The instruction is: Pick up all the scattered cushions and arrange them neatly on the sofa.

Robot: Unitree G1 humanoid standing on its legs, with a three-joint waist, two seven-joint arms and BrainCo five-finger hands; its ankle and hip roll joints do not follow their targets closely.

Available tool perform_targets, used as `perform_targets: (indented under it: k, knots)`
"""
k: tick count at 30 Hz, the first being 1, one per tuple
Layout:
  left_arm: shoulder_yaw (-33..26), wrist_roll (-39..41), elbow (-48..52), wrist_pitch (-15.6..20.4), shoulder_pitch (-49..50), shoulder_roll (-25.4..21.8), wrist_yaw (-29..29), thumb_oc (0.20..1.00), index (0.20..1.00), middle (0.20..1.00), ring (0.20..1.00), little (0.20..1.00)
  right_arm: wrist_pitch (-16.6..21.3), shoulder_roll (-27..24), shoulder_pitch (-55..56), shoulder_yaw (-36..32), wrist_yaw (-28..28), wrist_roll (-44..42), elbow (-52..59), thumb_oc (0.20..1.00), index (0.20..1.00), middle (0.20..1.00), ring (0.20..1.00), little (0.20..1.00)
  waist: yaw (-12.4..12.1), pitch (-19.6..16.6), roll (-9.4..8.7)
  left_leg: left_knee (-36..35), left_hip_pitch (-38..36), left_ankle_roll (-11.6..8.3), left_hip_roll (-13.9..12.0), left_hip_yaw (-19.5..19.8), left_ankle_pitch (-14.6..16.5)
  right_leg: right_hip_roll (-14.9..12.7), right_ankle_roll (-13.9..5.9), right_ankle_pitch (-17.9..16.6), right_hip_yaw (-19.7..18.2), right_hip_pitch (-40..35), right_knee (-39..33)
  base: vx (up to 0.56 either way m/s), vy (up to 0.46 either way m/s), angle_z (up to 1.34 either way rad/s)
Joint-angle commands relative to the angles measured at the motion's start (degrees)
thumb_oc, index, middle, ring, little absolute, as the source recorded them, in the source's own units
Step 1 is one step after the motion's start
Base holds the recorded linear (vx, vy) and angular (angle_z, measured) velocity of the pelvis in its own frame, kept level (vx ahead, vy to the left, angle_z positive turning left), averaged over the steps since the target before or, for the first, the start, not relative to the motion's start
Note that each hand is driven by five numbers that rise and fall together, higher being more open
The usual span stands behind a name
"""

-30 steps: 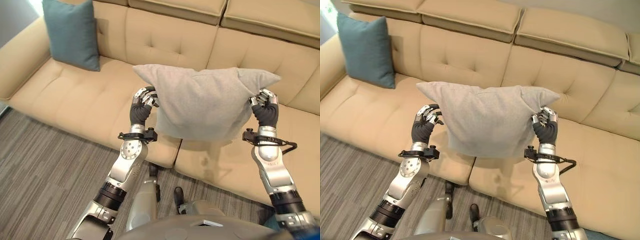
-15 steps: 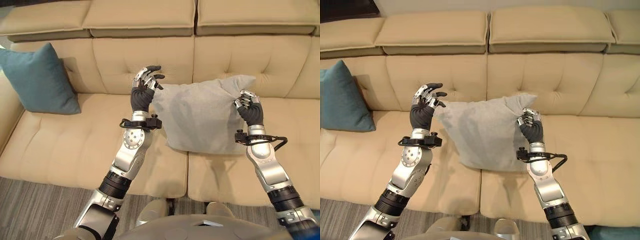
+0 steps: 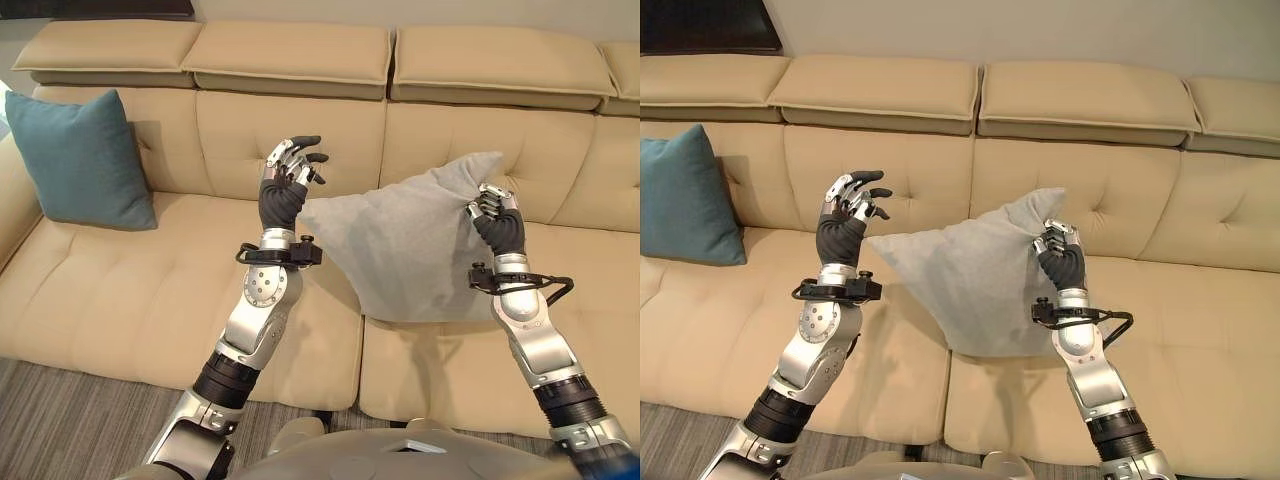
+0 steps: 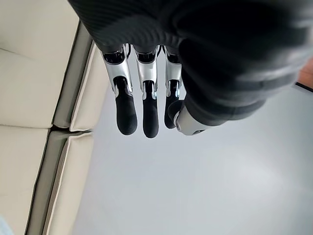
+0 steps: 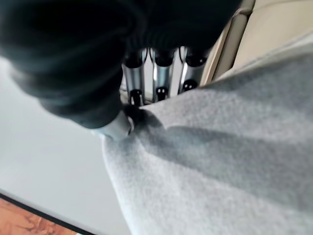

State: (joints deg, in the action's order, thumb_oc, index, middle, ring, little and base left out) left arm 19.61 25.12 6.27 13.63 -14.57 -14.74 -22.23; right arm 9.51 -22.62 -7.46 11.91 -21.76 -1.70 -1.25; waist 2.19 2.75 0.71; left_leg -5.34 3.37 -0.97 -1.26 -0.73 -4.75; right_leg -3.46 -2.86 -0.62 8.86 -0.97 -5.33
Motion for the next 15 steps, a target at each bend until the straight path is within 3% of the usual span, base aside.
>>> perform_targets:
  k: [1, 7, 8, 9, 10, 12, 15]
  knots:
    - [0.6, -3.3, -6.5, 2.1, -8.2, -0.2, -2.5, 0.200, 0.200, 0.200, 0.200, 0.200, 5.0, 0.9, -10.9, -2.4, -4.8, 0.7, 2.4, 0.200, 0.200, 0.200, 0.200, 0.200, -0.7, -2.5, -1.38, 0.3, -1.1, -2.25, -0.5, -3.7, 7.1, -2.9, -4.43, 1.0, -0.1, 2.0, 0.3, 0.00, 0.000, 0.00]
    - [-2.4, -6.0, -6.4, 2.1, -8.6, -1.9, -3.5, 0.200, 0.200, 0.200, 0.200, 0.200, 4.4, -0.1, -12.2, -3.5, -5.1, 1.4, 1.4, 0.200, 0.200, 0.200, 0.200, 0.200, -1.6, -2.4, -1.31, 0.3, -0.9, -2.30, -0.4, -3.4, 7.3, -2.7, -4.51, 1.2, 0.0, 2.1, 0.3, 0.04, 0.016, 0.04]
    - [-3.4, -6.3, -6.3, 2.1, -7.5, -2.4, -3.5, 0.429, 0.429, 0.429, 0.429, 0.429, 4.3, -0.2, -11.8, -4.0, -4.8, 1.3, 1.5, 0.200, 0.200, 0.200, 0.200, 0.200, -1.8, -2.6, -1.39, 0.3, -1.1, -2.29, -0.4, -3.3, 7.4, -2.7, -4.51, 1.4, 0.0, 1.9, 0.3, 0.05, 0.019, -0.01]
    - [-4.5, -6.6, -6.5, 2.0, -6.4, -2.9, -3.5, 0.922, 0.922, 0.922, 0.922, 0.922, 4.3, -0.3, -11.3, -4.5, -4.6, 1.4, 1.6, 0.200, 0.200, 0.200, 0.200, 0.200, -1.9, -2.7, -1.45, 0.3, -1.3, -2.27, -0.4, -3.3, 7.5, -2.7, -4.49, 1.5, 0.1, 1.7, 0.3, 0.06, 0.036, -0.01]
    - [-6.8, -6.5, -7.1, 1.9, -4.0, -3.7, -3.2, 1.000, 1.000, 1.000, 1.000, 1.000, 4.3, -0.6, -10.4, -5.7, -4.3, 1.4, 1.8, 0.200, 0.200, 0.200, 0.200, 0.200, -2.3, -2.7, -1.57, 0.3, -1.6, -2.26, -0.4, -3.1, 7.7, -2.7, -4.51, 1.6, 0.3, 1.3, 0.3, 0.06, 0.053, -0.01]
    - [-12.1, -7.3, -9.5, 1.5, 1.8, -5.6, -2.3, 1.000, 1.000, 1.000, 1.000, 1.000, 4.6, -1.2, -8.1, -8.7, -3.3, 1.0, 2.4, 0.200, 0.200, 0.200, 0.200, 0.200, -3.1, -2.6, -1.92, 0.3, -2.0, -2.30, -0.3, -2.9, 8.0, -2.7, -4.58, 1.9, 0.8, 0.8, 0.3, 0.06, 0.060, 0.05]
    - [-14.9, -4.1, -13.9, 1.3, 6.2, -5.8, -0.4, 1.000, 1.000, 1.000, 1.000, 1.000, 4.6, -1.4, -6.4, -10.4, -2.2, 0.4, 2.7, 0.200, 0.200, 0.200, 0.200, 0.200, -3.7, -2.5, -2.71, 0.3, -2.2, -2.34, -0.5, -2.7, 8.1, -2.6, -4.58, 2.1, 1.2, 0.6, 0.3, 0.02, 0.042, 0.11]
